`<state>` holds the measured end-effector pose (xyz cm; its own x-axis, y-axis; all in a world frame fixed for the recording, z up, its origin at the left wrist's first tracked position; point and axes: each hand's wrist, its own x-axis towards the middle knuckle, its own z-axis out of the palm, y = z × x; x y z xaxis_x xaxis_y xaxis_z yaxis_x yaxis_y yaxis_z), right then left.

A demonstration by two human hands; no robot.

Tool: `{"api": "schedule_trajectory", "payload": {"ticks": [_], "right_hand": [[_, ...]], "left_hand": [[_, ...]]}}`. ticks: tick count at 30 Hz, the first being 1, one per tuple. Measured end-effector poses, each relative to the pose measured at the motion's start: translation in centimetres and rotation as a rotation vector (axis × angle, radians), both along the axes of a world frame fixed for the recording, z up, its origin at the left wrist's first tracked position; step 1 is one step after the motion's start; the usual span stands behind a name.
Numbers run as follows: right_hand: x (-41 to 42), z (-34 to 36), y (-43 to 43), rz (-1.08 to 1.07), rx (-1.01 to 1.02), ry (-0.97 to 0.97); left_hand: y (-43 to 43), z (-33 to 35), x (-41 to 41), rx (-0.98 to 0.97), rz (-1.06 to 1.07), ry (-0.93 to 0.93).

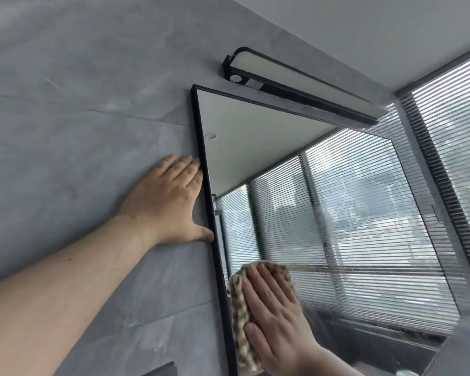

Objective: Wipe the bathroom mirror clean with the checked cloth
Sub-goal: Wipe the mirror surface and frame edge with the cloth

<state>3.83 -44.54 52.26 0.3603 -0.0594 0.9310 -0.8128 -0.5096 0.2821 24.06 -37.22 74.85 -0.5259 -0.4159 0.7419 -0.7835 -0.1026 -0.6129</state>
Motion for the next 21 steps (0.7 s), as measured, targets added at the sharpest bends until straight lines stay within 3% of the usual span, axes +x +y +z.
{"api": "schedule_trajectory", "payload": {"ticks": [7,21], "right_hand": [[0.6,4.2,0.3,0.008,0.055,-0.056],[3.3,28.7,0.1,-0.001,0.102,-0.277]], "left_hand": [[-0.1,-0.1,0.2,0.001,-0.049,-0.010],[-0.5,0.1,0.4,-0.007,-0.129,-0.026]]}}
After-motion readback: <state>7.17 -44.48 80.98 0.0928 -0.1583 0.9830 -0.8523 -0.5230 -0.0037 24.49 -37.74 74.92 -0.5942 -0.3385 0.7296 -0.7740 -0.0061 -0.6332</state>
